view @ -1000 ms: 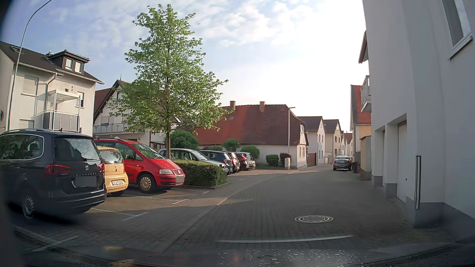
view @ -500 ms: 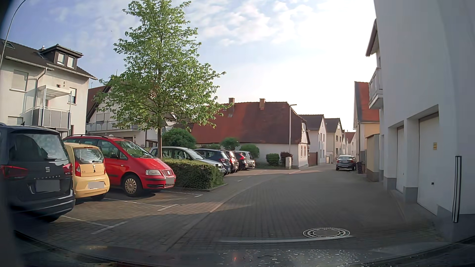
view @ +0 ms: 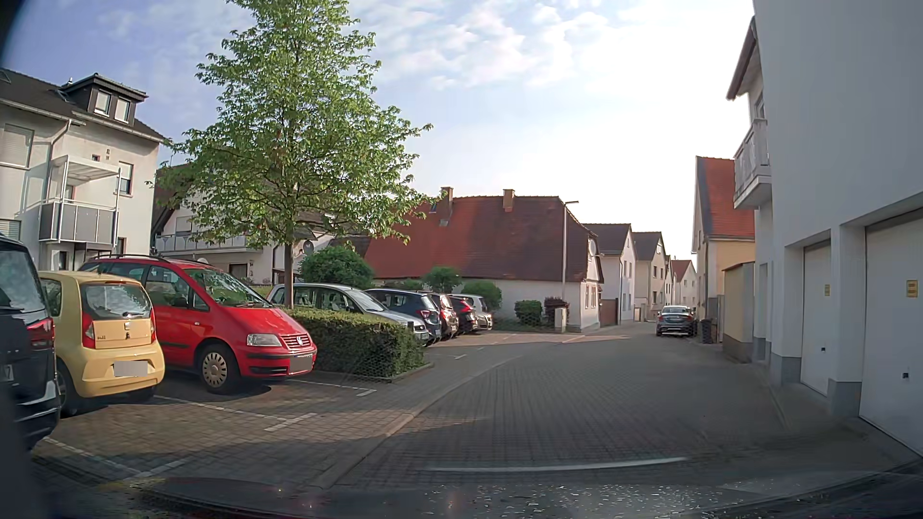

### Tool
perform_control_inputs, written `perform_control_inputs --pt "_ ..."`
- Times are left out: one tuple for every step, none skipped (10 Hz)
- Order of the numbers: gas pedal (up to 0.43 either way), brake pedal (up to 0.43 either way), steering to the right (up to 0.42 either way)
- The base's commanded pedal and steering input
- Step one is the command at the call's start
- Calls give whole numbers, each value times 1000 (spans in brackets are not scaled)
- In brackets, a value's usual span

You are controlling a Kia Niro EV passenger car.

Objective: Follow the waypoints while adhering to traffic rules and regulations

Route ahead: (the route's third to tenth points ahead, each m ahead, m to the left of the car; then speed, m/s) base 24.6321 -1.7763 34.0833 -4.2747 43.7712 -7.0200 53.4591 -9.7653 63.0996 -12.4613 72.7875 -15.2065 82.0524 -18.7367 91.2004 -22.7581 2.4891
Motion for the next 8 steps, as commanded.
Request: perform_control_inputs --pt "0 0 43" --pt "0 0 43" --pt "0 0 45" --pt "0 0 53" --pt "0 0 67" --pt "0 0 78" --pt "0 0 88" --pt "0 0 94"
